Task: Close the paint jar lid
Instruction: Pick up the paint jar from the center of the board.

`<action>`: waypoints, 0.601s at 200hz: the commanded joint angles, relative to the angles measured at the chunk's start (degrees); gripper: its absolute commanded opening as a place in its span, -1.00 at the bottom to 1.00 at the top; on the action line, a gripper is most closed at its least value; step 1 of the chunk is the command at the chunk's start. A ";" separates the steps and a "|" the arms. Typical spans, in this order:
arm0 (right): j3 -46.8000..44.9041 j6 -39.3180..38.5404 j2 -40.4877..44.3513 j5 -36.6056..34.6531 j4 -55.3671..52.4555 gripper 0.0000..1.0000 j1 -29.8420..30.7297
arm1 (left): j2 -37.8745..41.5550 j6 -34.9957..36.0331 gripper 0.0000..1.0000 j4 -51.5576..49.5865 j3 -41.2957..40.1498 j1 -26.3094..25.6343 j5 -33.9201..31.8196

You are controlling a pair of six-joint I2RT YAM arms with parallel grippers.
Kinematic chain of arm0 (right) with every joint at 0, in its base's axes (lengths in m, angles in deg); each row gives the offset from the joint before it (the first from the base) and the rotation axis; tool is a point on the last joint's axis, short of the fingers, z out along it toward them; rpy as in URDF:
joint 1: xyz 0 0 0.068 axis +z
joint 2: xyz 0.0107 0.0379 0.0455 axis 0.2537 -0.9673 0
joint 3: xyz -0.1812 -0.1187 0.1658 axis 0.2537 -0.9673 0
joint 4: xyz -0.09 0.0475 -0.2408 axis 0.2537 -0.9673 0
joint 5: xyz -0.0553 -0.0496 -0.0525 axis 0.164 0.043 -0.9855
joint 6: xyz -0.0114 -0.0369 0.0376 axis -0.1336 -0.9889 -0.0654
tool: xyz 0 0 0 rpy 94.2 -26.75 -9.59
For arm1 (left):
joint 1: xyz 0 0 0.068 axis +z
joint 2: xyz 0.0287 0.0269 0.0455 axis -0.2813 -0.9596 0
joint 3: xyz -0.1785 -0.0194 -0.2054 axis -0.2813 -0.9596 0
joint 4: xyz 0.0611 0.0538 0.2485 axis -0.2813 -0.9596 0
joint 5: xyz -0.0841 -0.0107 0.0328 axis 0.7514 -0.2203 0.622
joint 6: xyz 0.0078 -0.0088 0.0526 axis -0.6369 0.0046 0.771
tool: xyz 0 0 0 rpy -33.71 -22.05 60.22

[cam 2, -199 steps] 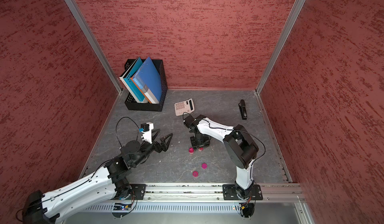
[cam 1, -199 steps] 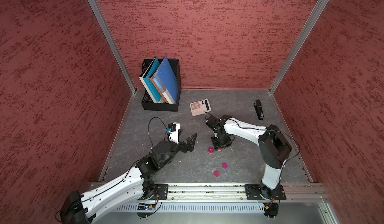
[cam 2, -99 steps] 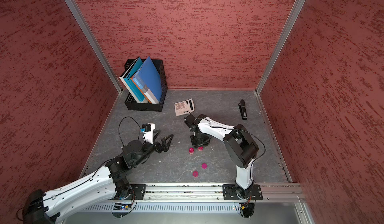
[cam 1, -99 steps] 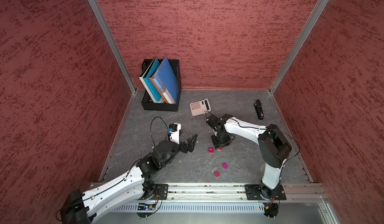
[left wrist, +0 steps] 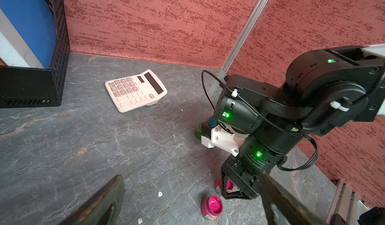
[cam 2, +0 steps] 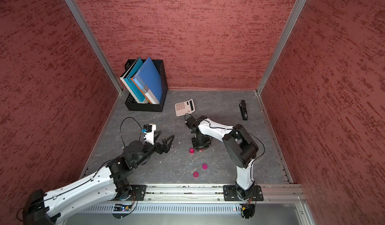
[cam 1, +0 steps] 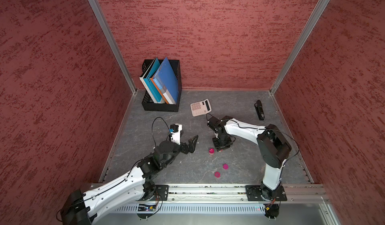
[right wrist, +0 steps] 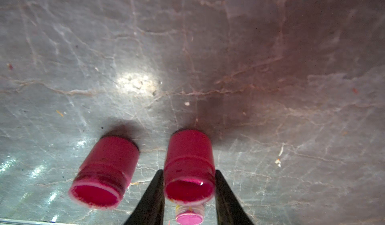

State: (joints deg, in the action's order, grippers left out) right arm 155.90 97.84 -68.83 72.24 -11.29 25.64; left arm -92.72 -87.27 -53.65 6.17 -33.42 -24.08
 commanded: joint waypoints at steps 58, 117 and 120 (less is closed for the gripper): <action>3.12 -0.72 1.83 -2.22 -2.60 -0.46 -0.26 | -0.56 0.65 1.00 1.18 -0.54 0.37 0.87; 13.72 -2.83 7.82 -3.65 -14.16 -0.46 -0.26 | -7.84 8.59 0.99 13.54 -5.10 0.40 4.07; 14.32 -2.97 7.92 -3.69 -14.76 -0.46 -0.26 | -8.34 8.86 0.99 13.62 -5.06 0.48 4.09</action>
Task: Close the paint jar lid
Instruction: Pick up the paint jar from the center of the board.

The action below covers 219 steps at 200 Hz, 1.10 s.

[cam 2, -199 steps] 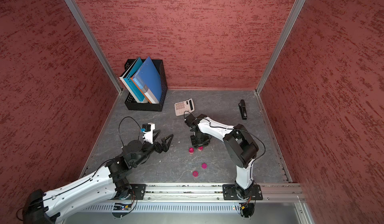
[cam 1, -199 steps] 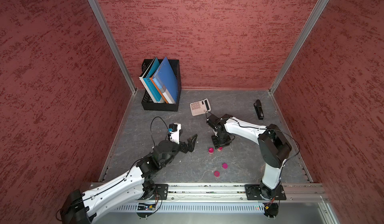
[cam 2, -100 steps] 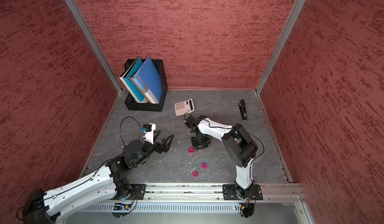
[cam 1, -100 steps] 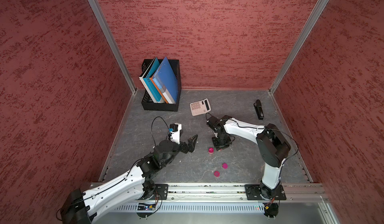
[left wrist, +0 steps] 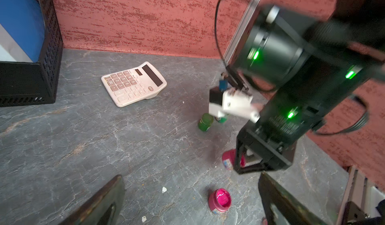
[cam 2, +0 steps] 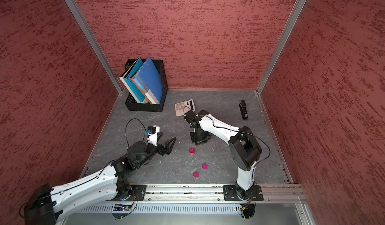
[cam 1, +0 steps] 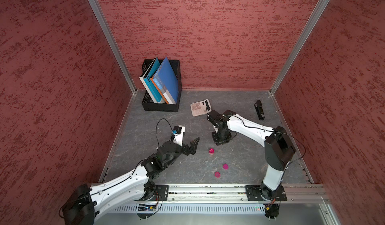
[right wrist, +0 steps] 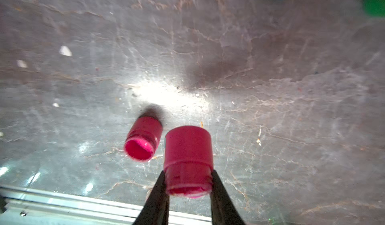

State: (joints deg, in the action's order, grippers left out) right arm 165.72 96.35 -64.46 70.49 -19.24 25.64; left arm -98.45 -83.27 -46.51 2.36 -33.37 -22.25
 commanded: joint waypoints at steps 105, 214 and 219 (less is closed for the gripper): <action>21.85 -5.90 4.24 10.92 -23.41 -0.46 -0.19 | -16.91 22.91 0.89 20.81 0.85 -0.93 12.34; 29.98 -9.74 1.41 19.61 -32.11 -0.47 1.32 | -22.43 31.18 0.25 27.10 8.09 -9.03 9.08; 29.95 -9.71 1.34 19.67 -31.94 -0.47 1.32 | -22.43 31.10 0.19 27.21 8.14 -9.31 8.90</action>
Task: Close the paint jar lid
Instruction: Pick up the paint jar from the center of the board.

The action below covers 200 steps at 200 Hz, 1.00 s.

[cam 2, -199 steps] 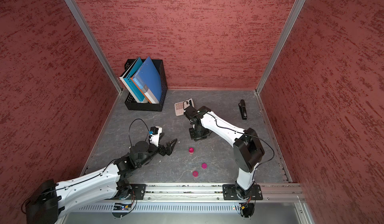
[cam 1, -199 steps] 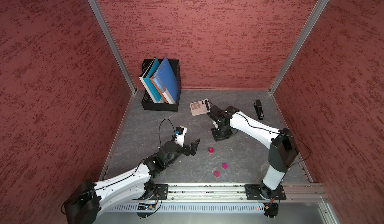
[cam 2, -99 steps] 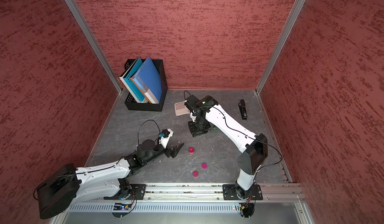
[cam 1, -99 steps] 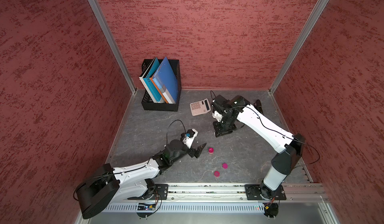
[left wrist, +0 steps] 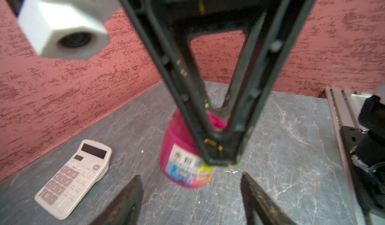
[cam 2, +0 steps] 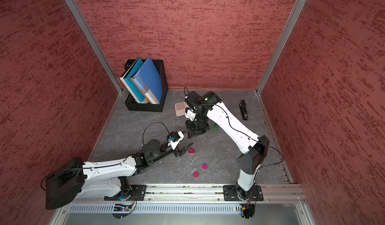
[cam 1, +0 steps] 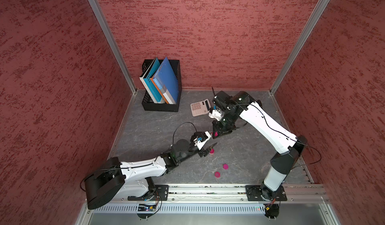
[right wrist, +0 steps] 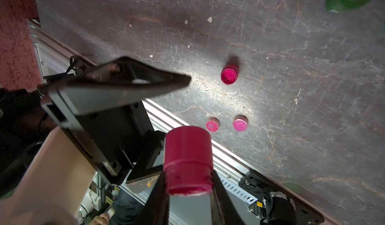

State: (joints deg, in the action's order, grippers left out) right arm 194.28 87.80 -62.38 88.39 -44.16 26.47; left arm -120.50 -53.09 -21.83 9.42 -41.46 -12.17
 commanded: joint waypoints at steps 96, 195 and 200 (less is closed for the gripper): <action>0.24 -1.10 -1.19 3.00 -5.58 -0.46 0.67 | 1.88 3.40 -0.15 1.86 1.31 -3.92 -6.11; -0.67 -0.75 -1.07 3.48 -4.49 -0.40 0.85 | 2.59 3.86 -0.53 0.80 1.69 -4.55 -6.94; -0.69 -0.69 -1.02 3.52 -4.33 -0.37 0.84 | 2.50 3.86 -0.54 0.66 1.77 -4.60 -6.94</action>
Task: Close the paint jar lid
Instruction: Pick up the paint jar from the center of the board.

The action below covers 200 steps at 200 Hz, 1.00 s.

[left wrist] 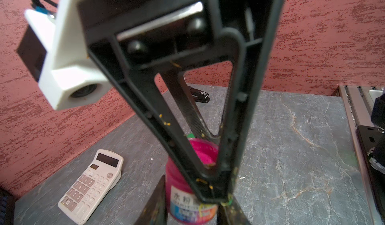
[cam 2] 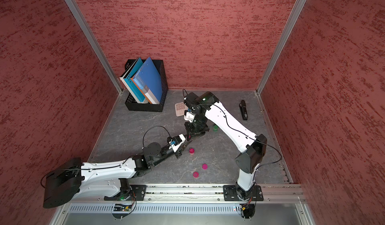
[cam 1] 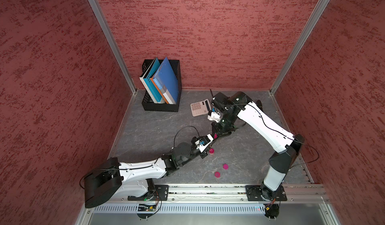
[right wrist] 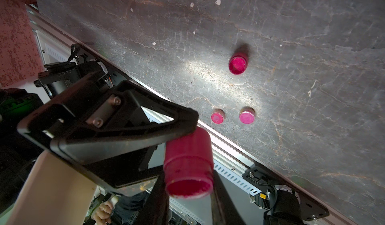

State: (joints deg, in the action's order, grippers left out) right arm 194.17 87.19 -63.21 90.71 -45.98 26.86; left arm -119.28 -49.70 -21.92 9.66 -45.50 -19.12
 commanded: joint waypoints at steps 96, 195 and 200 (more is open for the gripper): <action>10.10 10.07 6.19 -14.87 -3.24 0.24 -0.15 | -0.84 -4.24 -0.61 3.89 -3.59 -0.49 -3.74; -45.76 20.14 23.04 -18.96 19.39 0.05 3.10 | 14.75 -6.68 -0.61 -4.43 -7.28 -0.55 -11.10; -46.67 19.81 22.92 -18.83 20.57 0.05 3.40 | 15.31 -6.69 -0.61 -4.76 -7.28 -0.46 -11.32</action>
State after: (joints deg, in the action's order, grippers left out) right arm 151.53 105.33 -41.60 72.26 -34.63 28.76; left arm -106.17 -55.54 -23.77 2.21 -45.77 -28.24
